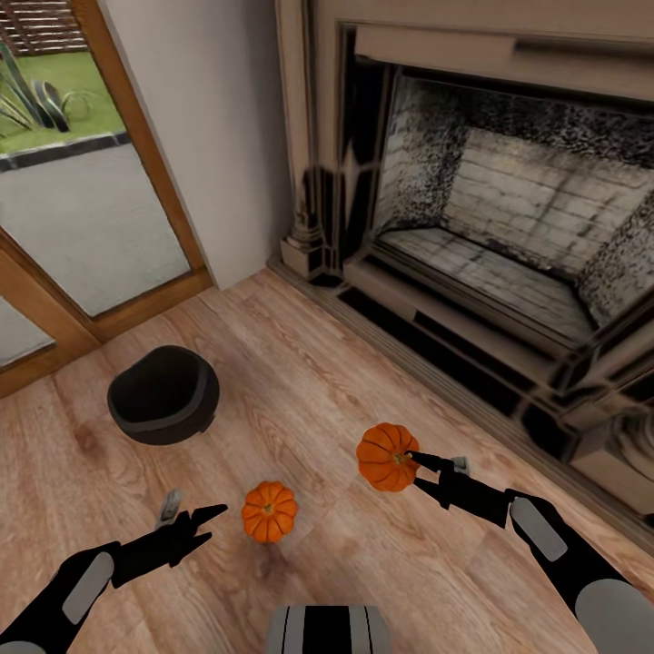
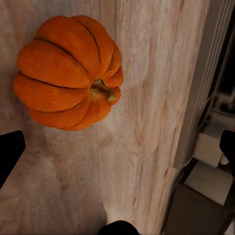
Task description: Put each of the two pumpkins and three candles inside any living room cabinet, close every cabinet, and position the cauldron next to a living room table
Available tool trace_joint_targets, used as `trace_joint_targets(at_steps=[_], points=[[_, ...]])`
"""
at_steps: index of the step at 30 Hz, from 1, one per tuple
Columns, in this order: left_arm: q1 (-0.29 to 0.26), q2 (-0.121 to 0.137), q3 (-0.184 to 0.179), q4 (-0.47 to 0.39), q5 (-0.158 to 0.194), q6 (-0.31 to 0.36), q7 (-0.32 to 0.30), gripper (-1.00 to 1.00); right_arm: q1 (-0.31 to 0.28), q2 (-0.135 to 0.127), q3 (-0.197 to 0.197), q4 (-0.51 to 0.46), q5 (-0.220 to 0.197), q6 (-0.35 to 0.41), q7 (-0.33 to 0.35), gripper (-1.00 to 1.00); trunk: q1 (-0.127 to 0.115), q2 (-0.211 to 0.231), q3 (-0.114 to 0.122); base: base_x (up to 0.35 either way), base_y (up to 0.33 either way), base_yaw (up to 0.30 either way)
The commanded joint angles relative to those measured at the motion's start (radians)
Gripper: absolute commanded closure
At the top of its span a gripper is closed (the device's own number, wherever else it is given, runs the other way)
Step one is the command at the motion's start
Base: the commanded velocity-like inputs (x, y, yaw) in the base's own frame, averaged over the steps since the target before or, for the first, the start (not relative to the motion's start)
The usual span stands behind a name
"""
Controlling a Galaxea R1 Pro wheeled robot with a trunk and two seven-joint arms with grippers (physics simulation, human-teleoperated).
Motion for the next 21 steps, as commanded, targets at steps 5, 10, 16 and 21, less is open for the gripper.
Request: trace_joint_targets(at_steps=[5,10,16,21], points=[[-0.001,0.004,0.005,0.024,0.01,0.011,-0.003,-1.0,-0.001,-0.001,0.004,-0.001,-0.005,0.003,-0.001,1.0,0.0,0.0,-0.001,0.01,0.013,0.0],[-0.001,0.009,0.005,0.03,0.065,0.015,0.001,-1.0,-0.001,-0.001,0.004,-0.001,-0.005,0.003,0.0,1.0,0.0,0.0,-0.001,0.012,0.001,0.0],[-0.001,0.008,0.005,0.031,0.07,0.015,0.002,-1.0,-0.001,-0.001,0.004,0.0,-0.005,0.003,-0.001,1.0,0.0,0.0,-0.001,0.096,-0.024,0.0],[-0.001,0.008,0.005,0.031,0.068,0.015,0.003,-1.0,-0.001,-0.001,0.004,0.0,-0.005,0.003,-0.001,1.0,0.0,0.0,-0.001,0.057,-0.004,0.0]])
